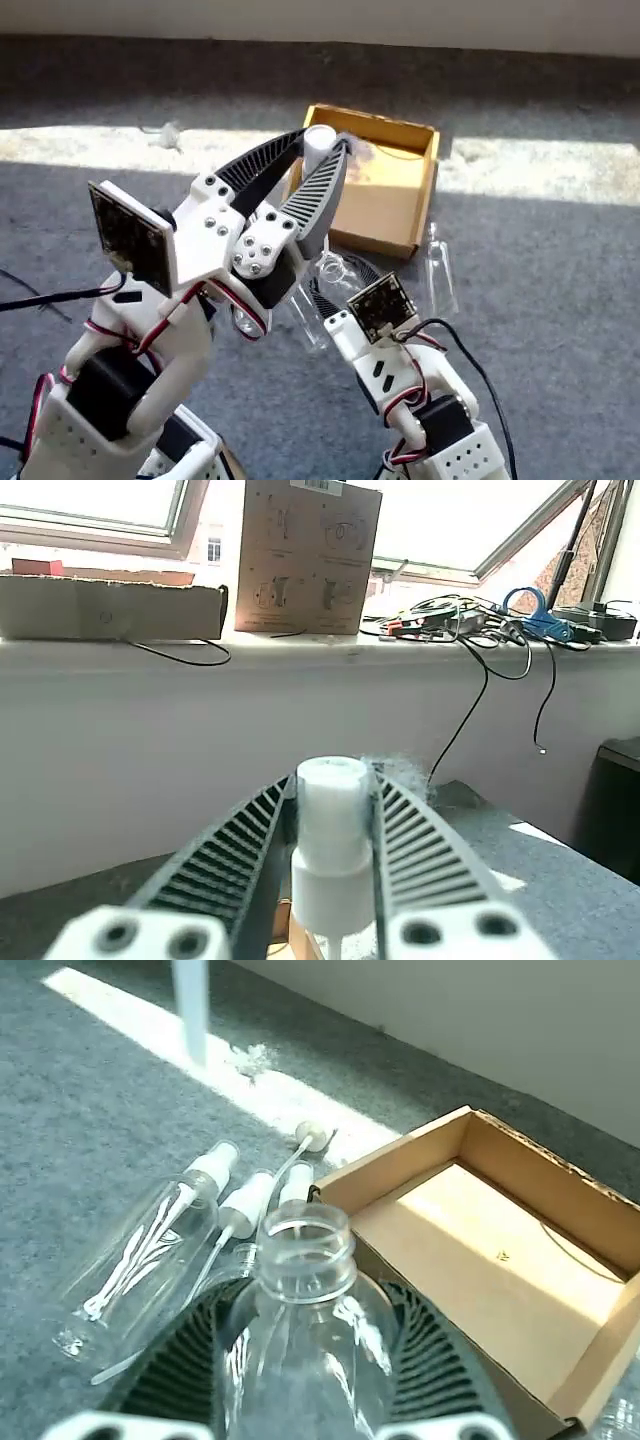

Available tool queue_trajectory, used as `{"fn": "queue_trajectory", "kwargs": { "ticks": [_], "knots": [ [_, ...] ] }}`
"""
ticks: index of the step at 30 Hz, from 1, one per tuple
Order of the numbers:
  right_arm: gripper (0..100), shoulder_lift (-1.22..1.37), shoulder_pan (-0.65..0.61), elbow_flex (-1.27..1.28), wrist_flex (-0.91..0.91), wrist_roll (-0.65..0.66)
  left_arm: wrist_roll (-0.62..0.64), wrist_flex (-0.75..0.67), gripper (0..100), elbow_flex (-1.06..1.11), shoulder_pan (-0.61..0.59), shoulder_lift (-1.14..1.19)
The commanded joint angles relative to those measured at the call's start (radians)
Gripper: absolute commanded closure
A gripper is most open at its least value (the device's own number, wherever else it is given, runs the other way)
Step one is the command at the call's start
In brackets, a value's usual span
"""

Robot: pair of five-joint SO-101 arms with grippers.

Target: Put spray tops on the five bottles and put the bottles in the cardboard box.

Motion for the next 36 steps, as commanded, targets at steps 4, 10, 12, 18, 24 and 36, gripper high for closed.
{"fn": "queue_trajectory", "kwargs": {
  "ticks": [4, 10, 12, 18, 24, 36],
  "knots": [
    [99.5, -0.015, -0.012, 0.007, 0.005, -0.009, 0.014, -0.143, 100, 0.088, -0.056, -0.008],
    [99.5, -0.015, -0.013, 0.007, 0.028, -0.011, 0.104, -0.196, 99, 0.18, -0.102, -0.007],
    [99.5, -0.015, -0.013, 0.007, 0.028, -0.011, 0.12, -0.196, 99, 0.199, -0.102, -0.007],
    [99.5, -0.015, -0.012, 0.005, 0.025, -0.068, 0.166, -0.196, 99, 0.243, -0.101, -0.007],
    [99.5, -0.015, -0.013, 0.005, 0.025, -0.069, 0.167, -0.196, 99, 0.237, -0.099, -0.007],
    [99.5, -0.015, -0.01, -0.016, 0.027, -0.072, 0.167, -0.198, 99, 0.314, -0.093, -0.005]
  ]
}}
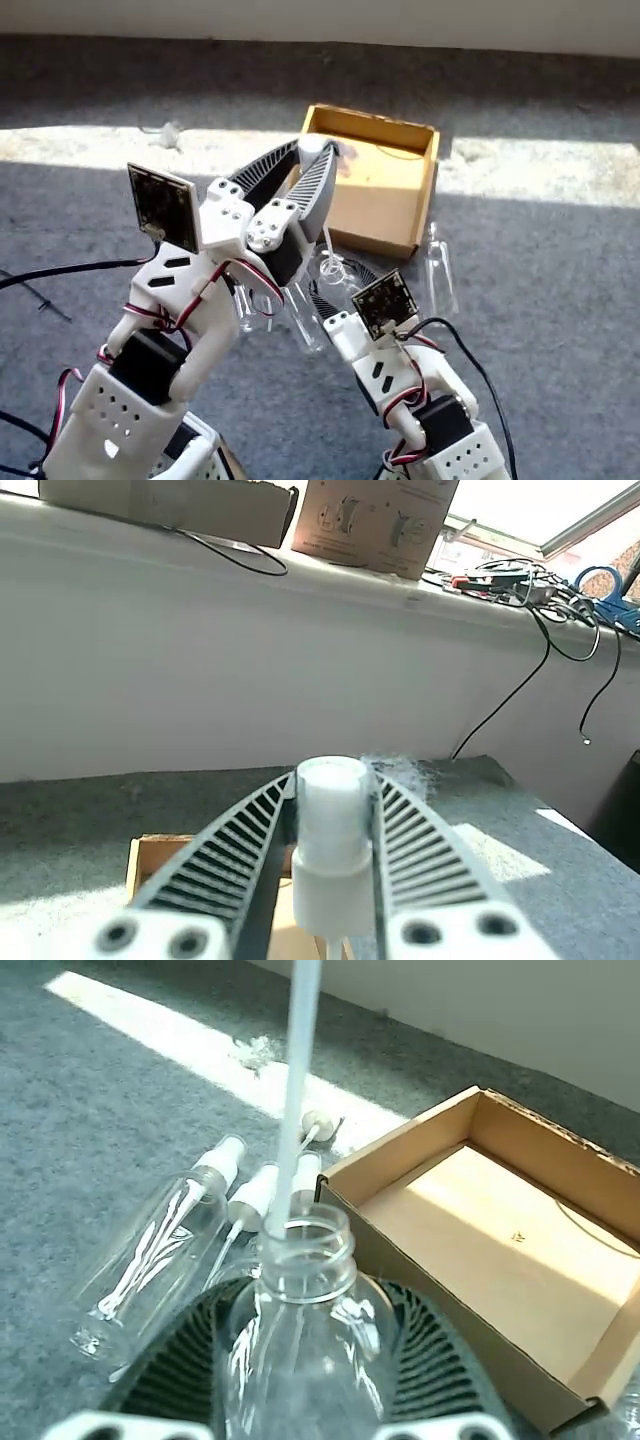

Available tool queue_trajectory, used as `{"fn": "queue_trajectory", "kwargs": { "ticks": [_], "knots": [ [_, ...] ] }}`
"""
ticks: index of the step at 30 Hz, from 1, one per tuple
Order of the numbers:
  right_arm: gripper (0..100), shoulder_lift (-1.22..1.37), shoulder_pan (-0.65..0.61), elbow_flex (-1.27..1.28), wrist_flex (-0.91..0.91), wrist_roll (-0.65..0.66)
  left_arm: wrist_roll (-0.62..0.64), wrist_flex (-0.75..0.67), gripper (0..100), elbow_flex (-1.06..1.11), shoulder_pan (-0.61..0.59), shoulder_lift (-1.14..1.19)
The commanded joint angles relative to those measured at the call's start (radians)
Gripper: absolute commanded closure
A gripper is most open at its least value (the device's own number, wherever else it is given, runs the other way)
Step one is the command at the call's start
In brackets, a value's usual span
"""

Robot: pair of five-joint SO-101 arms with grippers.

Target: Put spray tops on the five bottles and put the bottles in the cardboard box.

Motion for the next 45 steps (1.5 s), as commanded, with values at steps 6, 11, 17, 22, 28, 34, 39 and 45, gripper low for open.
{"fn": "queue_trajectory", "kwargs": {
  "ticks": [6, 11, 17, 22, 28, 34, 39, 45],
  "knots": [
    [99.5, -0.015, -0.004, -0.033, 0.005, -0.012, 0.009, -0.023, 99, 0.087, -0.007, -0.005],
    [99.5, -0.015, -0.001, -0.038, 0.002, -0.018, 0.014, -0.017, 99, 0.084, 0.002, -0.007],
    [99.5, -0.015, 0.068, -0.107, 0.001, -0.106, 0.008, -0.021, 99, 0.231, 0.09, -0.007],
    [99.5, -0.015, 0.088, -0.134, 0.001, -0.117, -0.071, -0.017, 99, 0.275, 0.153, -0.007],
    [99.5, -0.015, 0.091, -0.153, 0.002, -0.112, -0.075, -0.015, 99, 0.294, 0.157, -0.008],
    [99.5, -0.015, 0.087, -0.15, 0.016, -0.109, -0.075, -0.02, 99, 0.306, 0.159, -0.008],
    [99.5, -0.015, 0.085, -0.153, 0.042, -0.109, -0.072, -0.023, 99, 0.346, 0.163, -0.01],
    [99.5, -0.015, 0.087, -0.153, 0.042, -0.109, -0.077, -0.023, 92, 0.346, 0.157, -0.015]
  ]
}}
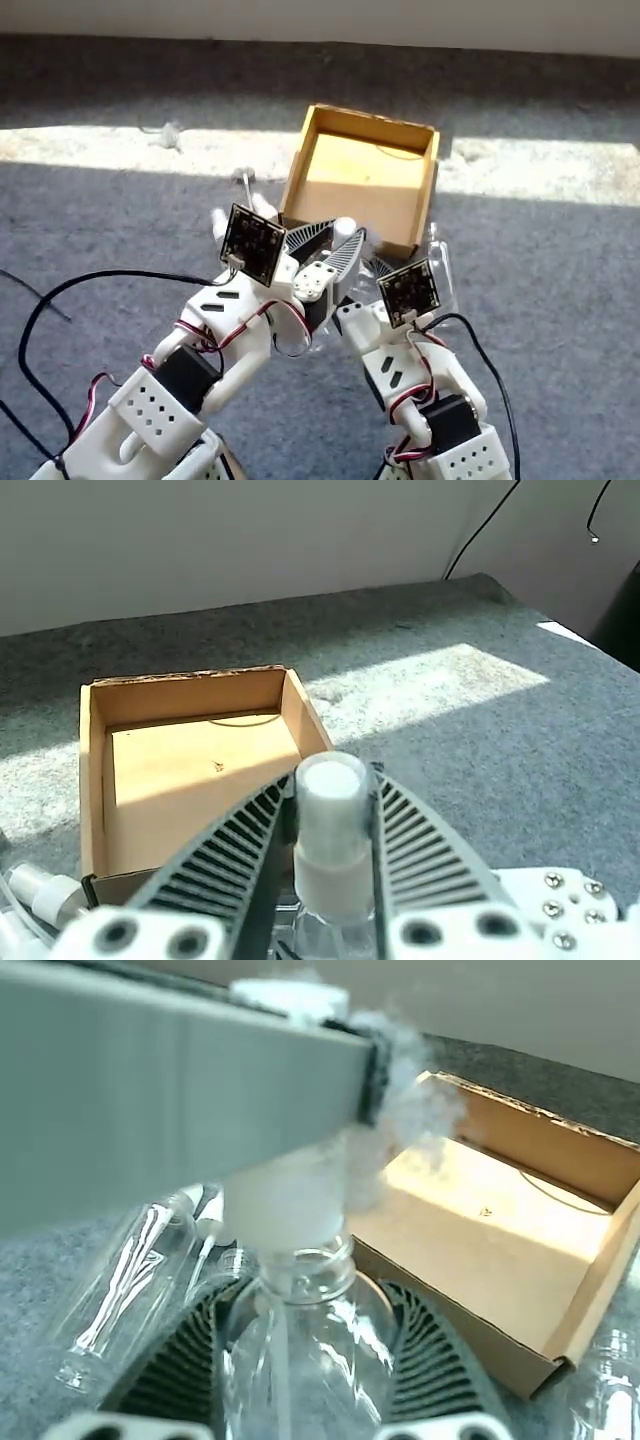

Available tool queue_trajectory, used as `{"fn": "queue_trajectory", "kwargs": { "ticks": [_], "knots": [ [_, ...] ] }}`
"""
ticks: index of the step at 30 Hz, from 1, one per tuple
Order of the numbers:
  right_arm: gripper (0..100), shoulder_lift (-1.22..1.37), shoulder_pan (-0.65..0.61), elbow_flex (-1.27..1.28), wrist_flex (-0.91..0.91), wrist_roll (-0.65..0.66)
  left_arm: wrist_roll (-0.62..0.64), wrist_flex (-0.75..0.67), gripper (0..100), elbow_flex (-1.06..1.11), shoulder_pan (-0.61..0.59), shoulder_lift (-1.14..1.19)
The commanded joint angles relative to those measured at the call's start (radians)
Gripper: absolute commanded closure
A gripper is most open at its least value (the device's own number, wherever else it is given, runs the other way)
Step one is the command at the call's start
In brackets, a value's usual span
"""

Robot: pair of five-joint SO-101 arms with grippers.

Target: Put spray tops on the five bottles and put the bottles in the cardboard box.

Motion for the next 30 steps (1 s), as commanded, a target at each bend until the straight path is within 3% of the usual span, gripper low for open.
{"fn": "queue_trajectory", "kwargs": {
  "ticks": [1, 3, 8, 17, 24, 30],
  "knots": [
    [99.5, -0.013, 0.015, -0.088, -0.002, 0.0, -0.02, -0.003, 88, -0.01, 0.012, -0.001],
    [99.5, -0.013, 0.015, -0.087, -0.002, 0.0, -0.02, 0.005, 83, -0.036, 0.012, -0.001],
    [99.5, -0.013, 0.015, -0.082, -0.002, 0.0, -0.02, 0.017, 85, -0.128, 0.01, -0.002],
    [99.5, -0.013, 0.019, -0.082, -0.007, -0.002, -0.023, 0.195, 85, -0.309, 0.018, -0.013],
    [99.5, -0.013, 0.099, -0.088, -0.008, -0.008, -0.195, 0.35, 85, -0.349, 0.007, -0.311],
    [99.5, -0.012, 0.168, -0.091, -0.013, 0.0, -0.221, 0.358, 85, -0.185, -0.239, -0.443]
  ]
}}
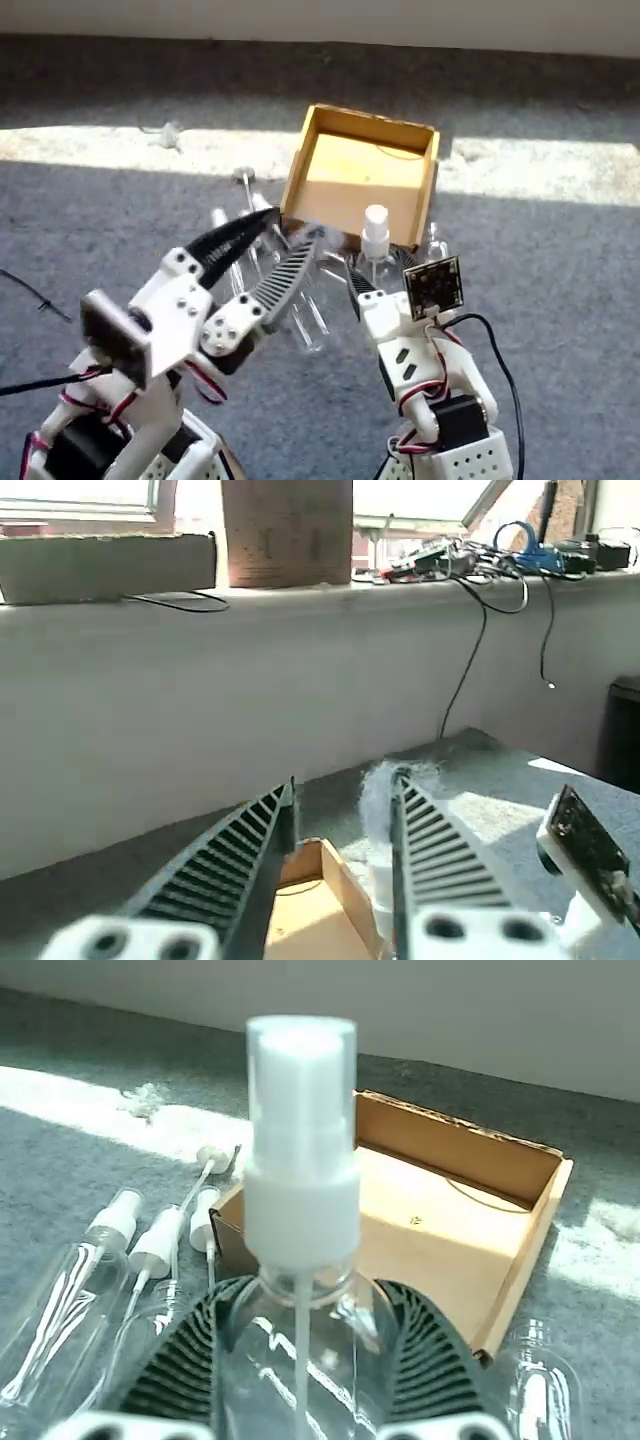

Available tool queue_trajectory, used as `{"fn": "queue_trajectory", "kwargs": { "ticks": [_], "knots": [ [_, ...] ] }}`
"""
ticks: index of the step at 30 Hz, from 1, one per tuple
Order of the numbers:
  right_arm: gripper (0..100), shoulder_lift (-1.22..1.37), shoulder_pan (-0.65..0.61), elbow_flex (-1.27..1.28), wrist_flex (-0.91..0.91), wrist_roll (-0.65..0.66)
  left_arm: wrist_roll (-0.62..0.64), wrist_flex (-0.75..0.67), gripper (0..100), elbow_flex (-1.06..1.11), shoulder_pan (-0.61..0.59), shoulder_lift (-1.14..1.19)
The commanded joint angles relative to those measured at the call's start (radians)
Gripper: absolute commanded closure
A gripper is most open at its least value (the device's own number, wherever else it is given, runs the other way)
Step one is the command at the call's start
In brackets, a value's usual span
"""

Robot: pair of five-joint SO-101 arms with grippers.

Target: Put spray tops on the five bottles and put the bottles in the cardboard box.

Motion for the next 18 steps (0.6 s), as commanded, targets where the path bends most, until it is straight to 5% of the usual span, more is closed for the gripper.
{"fn": "queue_trajectory", "kwargs": {
  "ticks": [1, 8, 18],
  "knots": [
    [99.5, -0.01, 0.035, -0.074, -0.022, 0.0, -0.006, 0.006, 85, 0.097, -0.205, -0.018],
    [99.5, 0.191, 0.119, -0.232, -0.105, 0.035, -0.008, 0.011, 85, 0.338, -0.443, 0.013],
    [99.5, 0.776, 0.085, -0.75, -0.176, -0.267, -0.121, 0.012, 75, 0.42, -0.219, -0.016]
  ]
}}
